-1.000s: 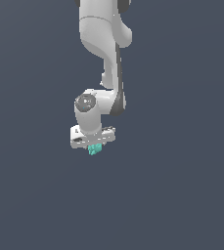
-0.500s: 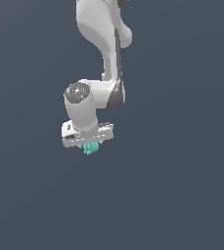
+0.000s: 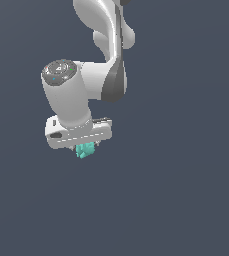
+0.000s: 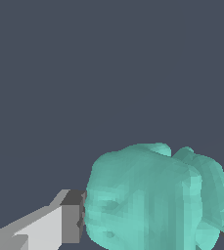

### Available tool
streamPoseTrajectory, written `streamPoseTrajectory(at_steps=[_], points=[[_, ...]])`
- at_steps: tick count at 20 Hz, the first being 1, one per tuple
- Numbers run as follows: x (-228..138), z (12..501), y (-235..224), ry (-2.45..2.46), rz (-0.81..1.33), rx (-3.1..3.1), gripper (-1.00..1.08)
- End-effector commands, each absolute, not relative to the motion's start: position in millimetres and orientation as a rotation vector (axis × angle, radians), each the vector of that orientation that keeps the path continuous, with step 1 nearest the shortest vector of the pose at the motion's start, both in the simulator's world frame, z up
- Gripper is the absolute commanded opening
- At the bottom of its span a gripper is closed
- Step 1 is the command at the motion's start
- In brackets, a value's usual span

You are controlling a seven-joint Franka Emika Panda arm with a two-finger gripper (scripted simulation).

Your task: Pick up the object and move it to a goal position.

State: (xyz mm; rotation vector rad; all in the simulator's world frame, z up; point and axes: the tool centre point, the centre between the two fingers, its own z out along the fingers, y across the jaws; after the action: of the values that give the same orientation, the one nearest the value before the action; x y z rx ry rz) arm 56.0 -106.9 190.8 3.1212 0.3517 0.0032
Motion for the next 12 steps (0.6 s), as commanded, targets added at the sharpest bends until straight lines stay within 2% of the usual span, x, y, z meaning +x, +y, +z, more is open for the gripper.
streamPoseTrajectory(at_steps=[1, 12], points=[[64, 207, -110, 0.352, 0.0, 3.122, -1.0], [83, 241, -116, 0.352, 0.0, 3.122, -1.0]])
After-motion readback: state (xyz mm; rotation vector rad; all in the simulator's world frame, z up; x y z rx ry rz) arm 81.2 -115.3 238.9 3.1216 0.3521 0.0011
